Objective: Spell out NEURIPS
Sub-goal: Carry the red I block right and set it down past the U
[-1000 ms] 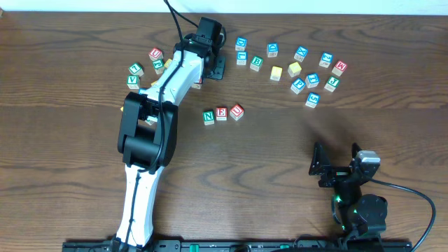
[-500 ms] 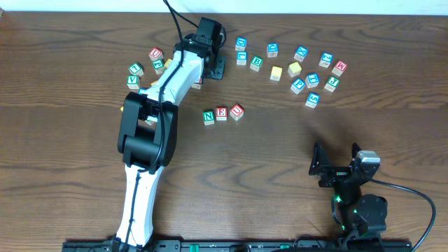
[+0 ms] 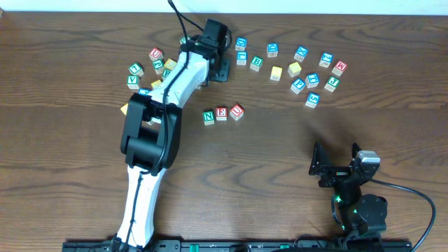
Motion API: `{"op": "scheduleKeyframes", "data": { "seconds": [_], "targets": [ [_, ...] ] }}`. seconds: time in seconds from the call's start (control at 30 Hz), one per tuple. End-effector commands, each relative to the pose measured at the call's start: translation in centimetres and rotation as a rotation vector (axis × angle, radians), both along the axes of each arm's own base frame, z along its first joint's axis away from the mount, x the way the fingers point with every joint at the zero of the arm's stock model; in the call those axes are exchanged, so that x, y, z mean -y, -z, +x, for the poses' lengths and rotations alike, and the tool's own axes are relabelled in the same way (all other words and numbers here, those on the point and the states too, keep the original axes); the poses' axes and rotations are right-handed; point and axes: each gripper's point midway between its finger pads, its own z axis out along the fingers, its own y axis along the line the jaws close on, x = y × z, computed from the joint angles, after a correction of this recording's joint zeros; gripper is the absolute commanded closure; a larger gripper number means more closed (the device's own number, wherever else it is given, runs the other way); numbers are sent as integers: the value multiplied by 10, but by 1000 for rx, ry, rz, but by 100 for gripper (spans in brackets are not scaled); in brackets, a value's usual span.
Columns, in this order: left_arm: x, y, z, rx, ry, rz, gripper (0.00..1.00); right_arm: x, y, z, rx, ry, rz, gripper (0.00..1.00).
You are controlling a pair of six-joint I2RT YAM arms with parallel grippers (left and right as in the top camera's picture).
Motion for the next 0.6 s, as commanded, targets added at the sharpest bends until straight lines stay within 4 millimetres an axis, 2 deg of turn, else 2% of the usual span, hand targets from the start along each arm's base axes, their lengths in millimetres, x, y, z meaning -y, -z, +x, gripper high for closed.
{"op": "scheduleKeyframes", "data": {
  "seconds": [0.0,0.1,0.37,0.57],
  "targets": [
    [13,-5,-17,-49,-86,-38,71,3,1,0,-2,13,-5,1],
    [22,-3,-28,-85,-99,-50,71,3,1,0,-2,13,-5,1],
    [70,-2,-57,-147,-3,-113,71,3,1,0,-2,13,-5,1],
    [96,-1,-76,-169,2,-122,72,3,1,0,-2,13,-5,1]
  ]
}}
